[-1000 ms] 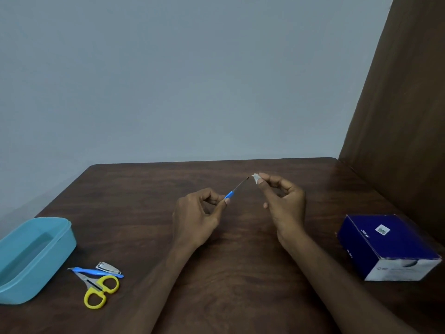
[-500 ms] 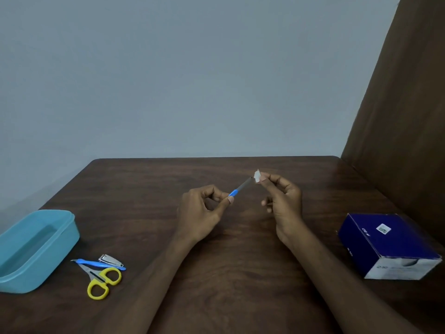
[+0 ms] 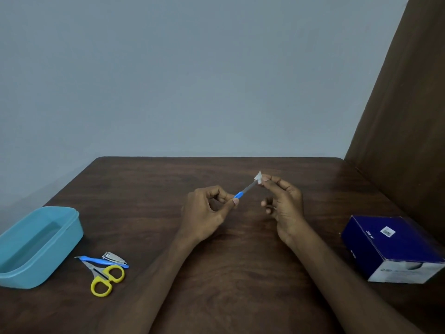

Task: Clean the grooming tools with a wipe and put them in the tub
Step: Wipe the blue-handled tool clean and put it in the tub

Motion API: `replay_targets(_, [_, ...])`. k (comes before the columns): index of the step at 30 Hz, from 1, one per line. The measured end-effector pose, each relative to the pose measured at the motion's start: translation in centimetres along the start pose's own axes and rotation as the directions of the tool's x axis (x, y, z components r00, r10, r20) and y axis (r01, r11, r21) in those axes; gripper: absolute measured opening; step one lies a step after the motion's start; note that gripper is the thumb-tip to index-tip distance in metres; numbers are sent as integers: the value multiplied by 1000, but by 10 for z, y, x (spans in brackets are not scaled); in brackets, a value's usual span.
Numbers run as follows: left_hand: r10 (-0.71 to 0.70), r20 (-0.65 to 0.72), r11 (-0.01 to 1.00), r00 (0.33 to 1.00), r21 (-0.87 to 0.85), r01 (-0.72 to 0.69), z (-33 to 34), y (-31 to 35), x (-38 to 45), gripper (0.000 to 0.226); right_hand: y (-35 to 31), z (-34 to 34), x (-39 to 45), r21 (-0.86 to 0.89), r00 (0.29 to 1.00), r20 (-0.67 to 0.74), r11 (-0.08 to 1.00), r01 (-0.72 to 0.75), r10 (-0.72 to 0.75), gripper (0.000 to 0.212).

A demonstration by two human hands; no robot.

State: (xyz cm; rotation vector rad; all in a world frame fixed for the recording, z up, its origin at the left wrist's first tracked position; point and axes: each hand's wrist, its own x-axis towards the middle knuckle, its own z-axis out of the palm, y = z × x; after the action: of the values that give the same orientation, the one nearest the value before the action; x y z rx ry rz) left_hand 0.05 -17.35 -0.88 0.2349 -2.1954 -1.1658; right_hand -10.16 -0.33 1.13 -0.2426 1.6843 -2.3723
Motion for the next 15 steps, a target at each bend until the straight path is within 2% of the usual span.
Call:
replay_targets(5, [0, 19, 1000, 1000, -15, 0, -1, 1, -1, 19, -2, 0, 0, 15, 1000, 8, 1000, -22, 22, 8])
replay_targets(15, [6, 25, 1000, 1000, -30, -6, -3, 7, -2, 22, -1, 2, 0, -81, 995, 88, 995, 58, -51, 9])
